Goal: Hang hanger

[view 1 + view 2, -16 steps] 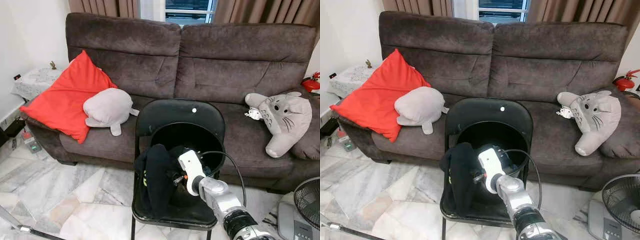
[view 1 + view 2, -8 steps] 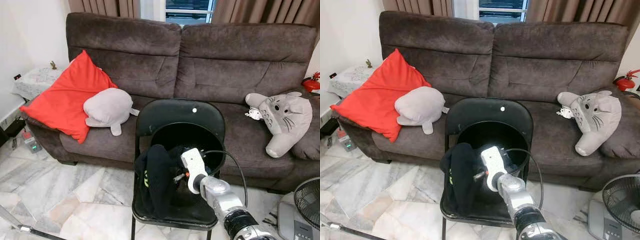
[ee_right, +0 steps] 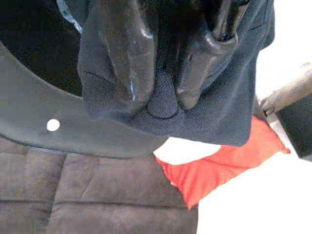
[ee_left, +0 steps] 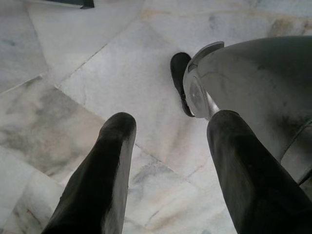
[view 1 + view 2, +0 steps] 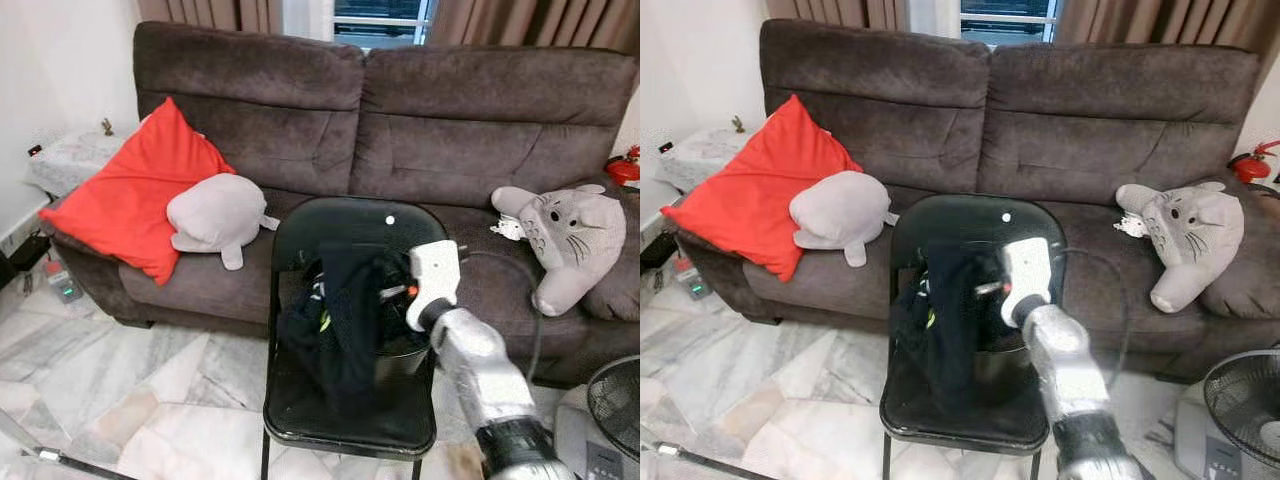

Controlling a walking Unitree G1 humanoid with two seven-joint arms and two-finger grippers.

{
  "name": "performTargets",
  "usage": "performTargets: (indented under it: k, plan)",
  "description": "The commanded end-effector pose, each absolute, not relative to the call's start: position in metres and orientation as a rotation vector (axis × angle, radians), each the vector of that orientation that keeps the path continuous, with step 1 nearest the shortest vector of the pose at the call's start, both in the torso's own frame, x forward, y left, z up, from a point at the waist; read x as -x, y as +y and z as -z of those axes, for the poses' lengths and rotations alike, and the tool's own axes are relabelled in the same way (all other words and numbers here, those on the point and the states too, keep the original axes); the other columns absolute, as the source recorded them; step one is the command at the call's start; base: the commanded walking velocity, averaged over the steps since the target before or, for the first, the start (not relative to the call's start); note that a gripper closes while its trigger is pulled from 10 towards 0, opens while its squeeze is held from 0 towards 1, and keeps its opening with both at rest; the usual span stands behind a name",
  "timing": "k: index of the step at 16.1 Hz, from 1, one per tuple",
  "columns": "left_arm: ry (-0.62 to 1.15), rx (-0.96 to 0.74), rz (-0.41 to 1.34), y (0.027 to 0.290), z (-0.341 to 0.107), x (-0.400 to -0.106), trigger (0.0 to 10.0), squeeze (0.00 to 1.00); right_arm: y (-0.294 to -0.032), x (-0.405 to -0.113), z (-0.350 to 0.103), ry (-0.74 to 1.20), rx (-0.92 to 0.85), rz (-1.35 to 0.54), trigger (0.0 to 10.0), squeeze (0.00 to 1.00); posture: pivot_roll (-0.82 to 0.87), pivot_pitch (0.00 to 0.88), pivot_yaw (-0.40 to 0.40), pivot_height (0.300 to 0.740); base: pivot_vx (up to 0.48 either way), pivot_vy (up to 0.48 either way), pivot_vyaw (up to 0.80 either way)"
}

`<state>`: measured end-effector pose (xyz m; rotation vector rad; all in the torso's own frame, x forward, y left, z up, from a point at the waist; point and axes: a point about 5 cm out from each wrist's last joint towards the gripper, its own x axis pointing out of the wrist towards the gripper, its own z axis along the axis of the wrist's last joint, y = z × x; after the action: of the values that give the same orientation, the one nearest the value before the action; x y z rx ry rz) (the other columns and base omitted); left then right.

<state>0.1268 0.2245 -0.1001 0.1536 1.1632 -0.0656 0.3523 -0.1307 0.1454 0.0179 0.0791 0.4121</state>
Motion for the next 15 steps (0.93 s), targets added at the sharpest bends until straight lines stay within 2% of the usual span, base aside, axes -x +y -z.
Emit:
performTargets:
  k: [1,5,8,9,12,15]
  plan:
    - [1.174,-0.143,0.062,0.223,0.101,-0.125,10.0,0.00,-0.132,-0.350,-0.160,0.033,-0.016,-0.411,0.0,0.00,0.01,0.000,-0.017,0.740,0.000,0.000,0.00]
    - [1.164,-0.131,0.064,0.218,0.101,-0.129,10.0,0.00,-0.149,-0.323,-0.185,0.019,0.037,-0.354,0.0,0.00,-0.03,0.000,-0.014,0.740,0.000,0.000,0.00]
    - [1.161,-0.132,0.065,0.218,0.101,-0.130,10.0,0.00,-0.182,-0.310,-0.194,0.029,0.067,-0.196,0.0,0.00,-0.05,0.000,-0.008,0.740,0.000,0.000,0.00]
    - [1.162,-0.133,0.064,0.218,0.101,-0.131,10.0,0.00,-0.201,-0.306,-0.191,0.059,0.072,-0.109,0.0,0.00,-0.05,0.000,-0.007,0.740,0.000,0.000,0.00]
    - [1.164,-0.135,0.064,0.219,0.101,-0.130,10.0,0.00,-0.226,-0.308,-0.176,0.139,0.091,0.004,0.0,0.00,-0.05,0.000,-0.009,0.740,0.000,0.000,0.00]
    - [1.165,-0.133,0.054,0.220,0.100,-0.129,10.0,0.00,-0.221,-0.333,-0.165,0.163,0.096,-0.051,0.0,0.00,-0.03,0.000,-0.015,0.740,0.000,0.000,0.00]
